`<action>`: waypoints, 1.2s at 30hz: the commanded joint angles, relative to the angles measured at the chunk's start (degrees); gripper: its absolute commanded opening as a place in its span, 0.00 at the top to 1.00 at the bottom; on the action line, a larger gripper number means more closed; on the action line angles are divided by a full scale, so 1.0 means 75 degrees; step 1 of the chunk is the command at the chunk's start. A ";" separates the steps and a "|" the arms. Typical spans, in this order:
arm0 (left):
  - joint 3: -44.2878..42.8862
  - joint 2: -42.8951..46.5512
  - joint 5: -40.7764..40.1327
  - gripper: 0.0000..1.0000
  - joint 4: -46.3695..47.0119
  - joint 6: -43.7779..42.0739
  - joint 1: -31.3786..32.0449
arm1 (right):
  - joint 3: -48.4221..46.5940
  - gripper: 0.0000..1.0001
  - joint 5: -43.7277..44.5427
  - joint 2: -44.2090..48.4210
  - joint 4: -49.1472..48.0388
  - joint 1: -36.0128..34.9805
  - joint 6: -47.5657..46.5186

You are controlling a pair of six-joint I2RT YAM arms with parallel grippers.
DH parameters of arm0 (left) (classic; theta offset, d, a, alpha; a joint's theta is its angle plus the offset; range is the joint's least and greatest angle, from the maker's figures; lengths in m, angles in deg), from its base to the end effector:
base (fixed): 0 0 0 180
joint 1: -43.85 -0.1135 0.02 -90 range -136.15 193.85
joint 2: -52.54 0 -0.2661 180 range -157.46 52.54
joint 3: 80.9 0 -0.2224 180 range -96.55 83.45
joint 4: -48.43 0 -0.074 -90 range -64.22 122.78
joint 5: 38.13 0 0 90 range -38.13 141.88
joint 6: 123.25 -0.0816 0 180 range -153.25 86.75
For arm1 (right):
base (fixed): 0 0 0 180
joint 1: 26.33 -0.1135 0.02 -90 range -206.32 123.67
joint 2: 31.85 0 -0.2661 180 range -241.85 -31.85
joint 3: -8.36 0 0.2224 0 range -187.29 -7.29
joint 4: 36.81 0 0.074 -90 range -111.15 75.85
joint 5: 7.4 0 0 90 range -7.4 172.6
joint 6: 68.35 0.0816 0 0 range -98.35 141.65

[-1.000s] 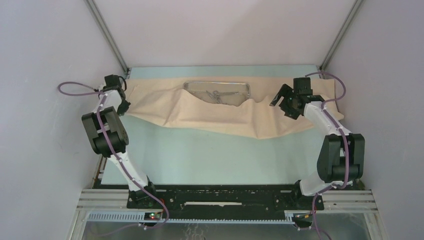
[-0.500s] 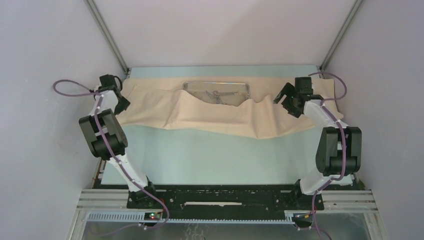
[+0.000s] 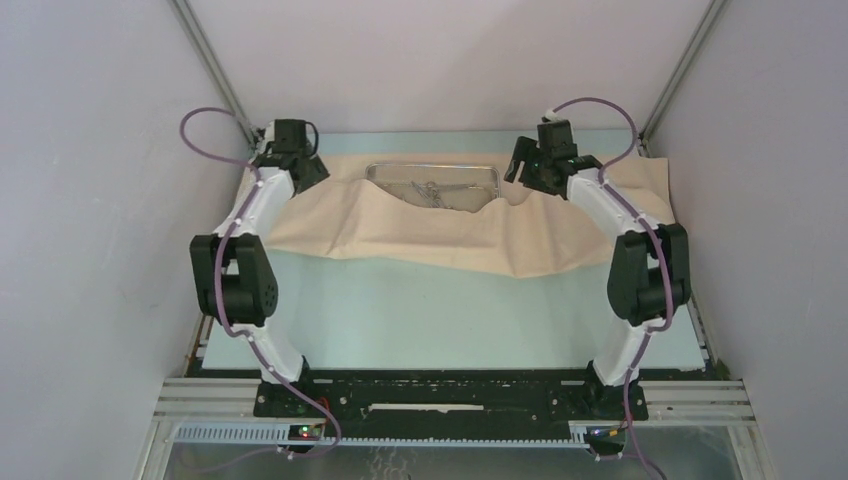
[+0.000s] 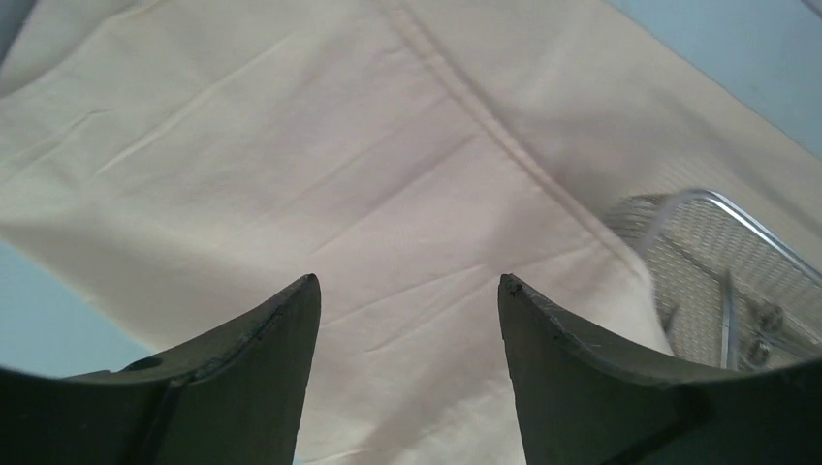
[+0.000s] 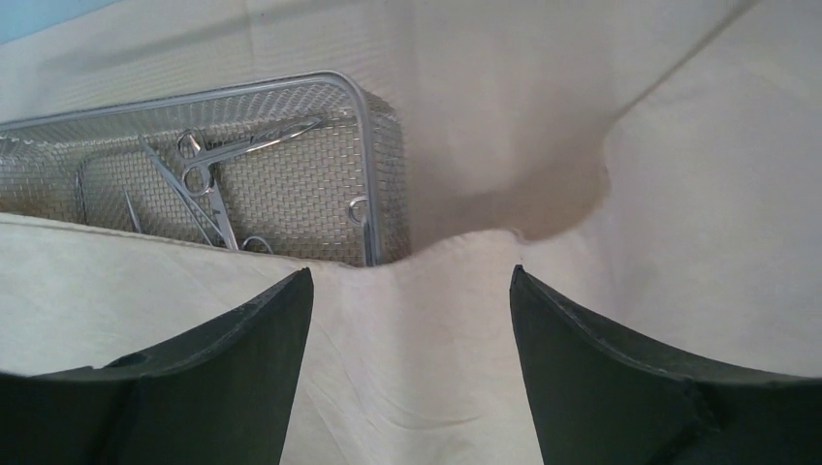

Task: Open and lay out the surgical kit
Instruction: Open the surgical kit at the center of the board.

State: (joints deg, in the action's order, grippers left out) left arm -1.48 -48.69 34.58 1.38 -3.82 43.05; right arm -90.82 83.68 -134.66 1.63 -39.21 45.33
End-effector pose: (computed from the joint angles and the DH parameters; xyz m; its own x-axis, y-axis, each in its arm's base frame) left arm 0.3961 0.0298 0.2596 -0.5393 -0.4767 -0.6942 -0.5492 0.8240 -0.1392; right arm 0.4063 0.0913 0.2546 -0.6822 0.2559 -0.6849 0.0707 0.9554 0.2866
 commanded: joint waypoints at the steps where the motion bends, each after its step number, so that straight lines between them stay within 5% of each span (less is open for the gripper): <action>1: -0.0936 -0.0331 0.0001 0.28 0.0167 -0.0617 0.0865 | -0.0645 0.20 -0.0024 -0.0488 0.0269 -0.0315 -0.0441; 15: -0.2390 -0.2034 0.0032 0.28 -0.0735 -0.1129 0.1786 | -0.1418 0.48 -0.0062 -0.1438 0.0710 -0.0656 -0.0530; 25: -0.2649 -0.2508 0.0672 0.29 -0.0665 -0.1232 0.1887 | -0.1347 0.47 -0.0048 -0.1597 0.0772 -0.0742 -0.0497; 32: -0.2721 -0.2703 0.0967 0.51 -0.0654 -0.1236 0.1889 | -0.1289 0.51 -0.0062 -0.1570 0.0748 -0.0778 -0.0521; 36: -0.2755 -0.2688 0.0978 0.68 -0.0621 -0.1264 0.1891 | -0.1294 0.66 -0.0064 -0.1498 0.0770 -0.0758 -0.0530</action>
State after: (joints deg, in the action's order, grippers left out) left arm -18.37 -68.97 40.91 -4.19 -12.30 56.93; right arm -99.52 82.98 -147.03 7.80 -44.70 42.20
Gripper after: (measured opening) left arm 0.379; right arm 0.396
